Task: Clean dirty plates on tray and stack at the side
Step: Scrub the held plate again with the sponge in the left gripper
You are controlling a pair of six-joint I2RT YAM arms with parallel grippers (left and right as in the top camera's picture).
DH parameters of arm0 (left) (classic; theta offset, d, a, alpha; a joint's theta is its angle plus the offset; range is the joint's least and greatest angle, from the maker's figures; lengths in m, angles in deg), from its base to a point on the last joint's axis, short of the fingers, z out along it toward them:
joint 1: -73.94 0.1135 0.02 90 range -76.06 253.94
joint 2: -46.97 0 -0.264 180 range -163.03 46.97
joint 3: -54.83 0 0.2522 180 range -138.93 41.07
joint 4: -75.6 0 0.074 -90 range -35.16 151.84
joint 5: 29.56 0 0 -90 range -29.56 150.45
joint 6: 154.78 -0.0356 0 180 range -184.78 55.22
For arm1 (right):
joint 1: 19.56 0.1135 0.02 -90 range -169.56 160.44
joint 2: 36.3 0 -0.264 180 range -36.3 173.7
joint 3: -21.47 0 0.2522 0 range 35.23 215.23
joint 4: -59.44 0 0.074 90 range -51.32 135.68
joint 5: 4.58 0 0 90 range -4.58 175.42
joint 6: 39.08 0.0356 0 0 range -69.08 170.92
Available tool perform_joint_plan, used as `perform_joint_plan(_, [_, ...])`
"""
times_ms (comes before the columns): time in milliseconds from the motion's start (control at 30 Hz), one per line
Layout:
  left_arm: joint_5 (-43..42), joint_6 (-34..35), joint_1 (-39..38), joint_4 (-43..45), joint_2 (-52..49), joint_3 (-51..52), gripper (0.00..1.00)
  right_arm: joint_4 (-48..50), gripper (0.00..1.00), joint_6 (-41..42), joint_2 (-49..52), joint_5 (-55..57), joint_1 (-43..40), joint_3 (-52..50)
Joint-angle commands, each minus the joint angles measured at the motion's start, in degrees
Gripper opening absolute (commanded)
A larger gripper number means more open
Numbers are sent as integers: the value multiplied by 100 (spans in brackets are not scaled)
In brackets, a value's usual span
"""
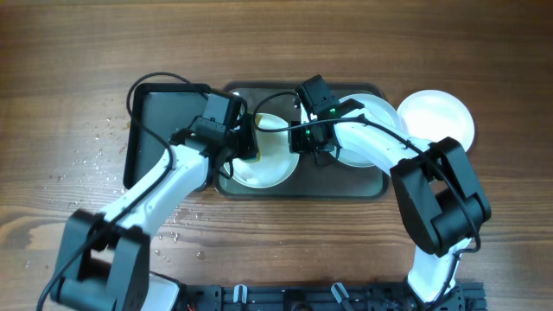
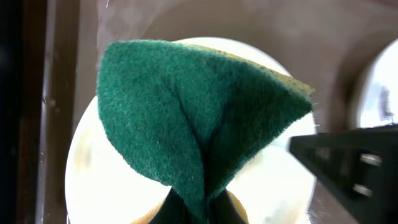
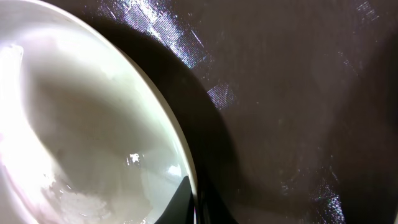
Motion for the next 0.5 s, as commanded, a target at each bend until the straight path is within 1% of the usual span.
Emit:
perform_joint_plan(0, [116,227,-20,59,-431,-74,4,-11,4,79,114,48,39,-129])
perform_joint_plan(133, [116,251,-20,68,-898,-72,4,-9,5,79,114,48,39,-129])
perform_joint_plan(167, [105,374,-20,63,-1014,-72,4,-9,4,76,114,48,39,-129])
perform_joint_plan(200, [-79,402,-22,68,-1102,-70,4,-7,4,76,114,48,39,-129])
perform_joint_plan(367, [-1672,393,-85,192,-1279,-72,4,-7,4,76,114,50,39,-129])
perform_joint_plan(467, [-2680,310,-83,568,-1261,-72,4,-2,4,79,114,50,39,-129])
